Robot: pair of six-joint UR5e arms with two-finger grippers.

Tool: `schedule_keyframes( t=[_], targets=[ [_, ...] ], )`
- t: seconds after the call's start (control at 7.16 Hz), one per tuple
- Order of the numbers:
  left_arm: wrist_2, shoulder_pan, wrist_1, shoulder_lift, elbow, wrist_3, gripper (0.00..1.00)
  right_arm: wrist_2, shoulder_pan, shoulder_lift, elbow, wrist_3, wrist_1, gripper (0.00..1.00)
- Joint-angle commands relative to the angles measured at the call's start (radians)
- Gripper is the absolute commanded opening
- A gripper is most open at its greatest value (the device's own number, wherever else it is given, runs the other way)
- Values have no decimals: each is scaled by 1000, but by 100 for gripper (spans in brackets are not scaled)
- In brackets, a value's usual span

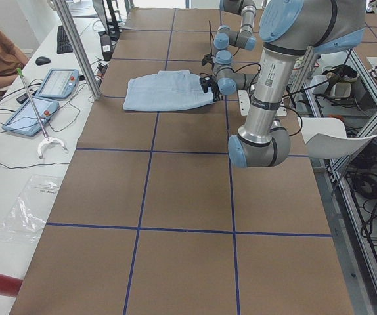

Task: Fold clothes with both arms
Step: 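Grip the shirt's near edge with both grippers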

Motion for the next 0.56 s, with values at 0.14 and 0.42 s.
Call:
schedule_keyframes(
  t=[0.14,0.42],
  targets=[
    [2,-2,0,0,0,0,0,0,-1,4,5,-7,0,7],
    [2,-3,0,2,3,2,0,0,7,6,27,0,0,0]
  ],
)
